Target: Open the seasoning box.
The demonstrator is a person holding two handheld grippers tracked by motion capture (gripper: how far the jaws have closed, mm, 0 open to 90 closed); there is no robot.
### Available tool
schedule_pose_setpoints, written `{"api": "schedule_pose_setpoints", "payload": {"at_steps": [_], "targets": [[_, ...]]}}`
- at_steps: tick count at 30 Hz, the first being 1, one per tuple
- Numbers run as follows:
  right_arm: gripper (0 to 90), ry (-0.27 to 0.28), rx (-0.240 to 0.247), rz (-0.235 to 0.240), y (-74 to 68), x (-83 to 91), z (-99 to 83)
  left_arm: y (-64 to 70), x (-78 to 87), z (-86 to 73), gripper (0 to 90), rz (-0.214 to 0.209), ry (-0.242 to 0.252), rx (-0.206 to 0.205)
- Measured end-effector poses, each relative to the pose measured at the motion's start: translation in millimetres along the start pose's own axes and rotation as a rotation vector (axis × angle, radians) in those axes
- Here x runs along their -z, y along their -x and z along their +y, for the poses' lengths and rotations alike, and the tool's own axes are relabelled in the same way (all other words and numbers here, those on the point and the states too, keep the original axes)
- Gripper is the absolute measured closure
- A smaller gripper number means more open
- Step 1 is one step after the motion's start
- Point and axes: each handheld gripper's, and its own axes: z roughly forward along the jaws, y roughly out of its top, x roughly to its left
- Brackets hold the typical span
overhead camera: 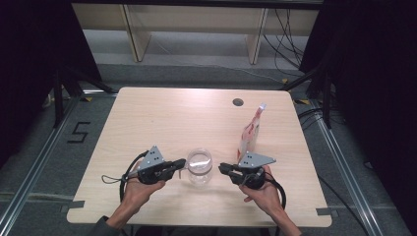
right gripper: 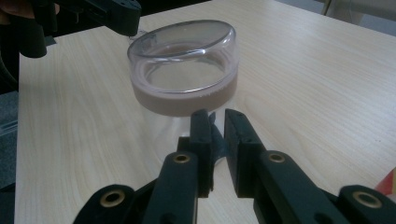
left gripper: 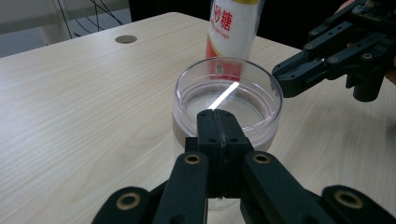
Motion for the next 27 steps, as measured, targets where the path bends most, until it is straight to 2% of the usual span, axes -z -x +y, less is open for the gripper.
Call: {"api": "schedule_pose_setpoints", "payload": {"at_steps": [1,5,6,8,9,10,12,13,14,15,16,17,18,19,21,26,27], "targets": [[82.8,0.002,-0.026,0.002,-1.0,-0.7,-0.4,0.0,0.0,0.0,89.3,0.000,0.000,0.000],[83.8,0.002,-0.021,0.005,-0.1,-1.9,0.2,0.7,-0.1,-1.0,89.3,0.003,0.009,0.013],[84.0,-0.009,-0.023,0.023,-0.6,-3.1,0.7,0.4,0.0,-0.8,89.3,0.002,0.008,0.002],[84.5,-0.007,-0.017,0.023,-0.6,-3.6,1.2,0.8,0.1,-0.9,89.3,0.003,0.008,-0.001],[84.8,0.005,-0.016,0.007,-1.2,-4.2,1.2,0.8,0.1,-0.9,89.3,0.003,0.008,-0.001],[85.1,-0.014,-0.028,0.013,-1.8,-3.4,1.7,1.2,0.4,-1.2,89.3,0.010,0.007,0.002],[85.7,-0.011,-0.022,0.025,-2.0,-5.1,2.3,1.4,0.8,-1.4,89.3,0.012,0.006,0.003],[85.8,-0.015,-0.042,0.013,-3.9,-4.7,2.4,1.4,0.8,-1.4,89.3,0.012,0.006,0.003],[85.8,-0.015,-0.042,0.013,-3.9,-4.7,2.4,1.5,0.9,-1.6,89.3,0.012,0.007,0.005],[86.1,-0.004,-0.009,0.007,-2.3,-6.6,3.5,1.1,1.4,-2.2,89.3,0.011,0.009,0.003],[86.2,-0.016,-0.007,0.025,-2.1,-7.1,4.4,1.1,1.5,-2.4,89.3,0.010,0.009,0.004],[86.2,0.000,0.018,0.007,-1.1,-8.2,5.0,1.1,1.5,-2.4,89.3,0.010,0.009,0.004],[86.3,-0.004,0.003,0.019,-1.7,-8.4,5.6,1.1,1.7,-2.6,89.3,0.009,0.010,0.001],[86.3,-0.008,-0.001,0.012,-2.1,-8.0,6.0,1.3,1.8,-2.8,89.3,0.009,0.011,0.000],[86.4,-0.006,0.010,0.014,-1.7,-8.6,6.3,1.4,1.8,-3.1,89.3,0.009,0.013,0.001],[86.5,-0.017,-0.005,0.016,-1.8,-8.8,5.7,1.4,2.0,-4.7,89.3,0.004,0.025,0.002],[86.4,-0.001,0.005,0.007,-1.5,-10.0,5.3,1.3,2.0,-4.8,89.3,0.002,0.026,-0.002]]}}
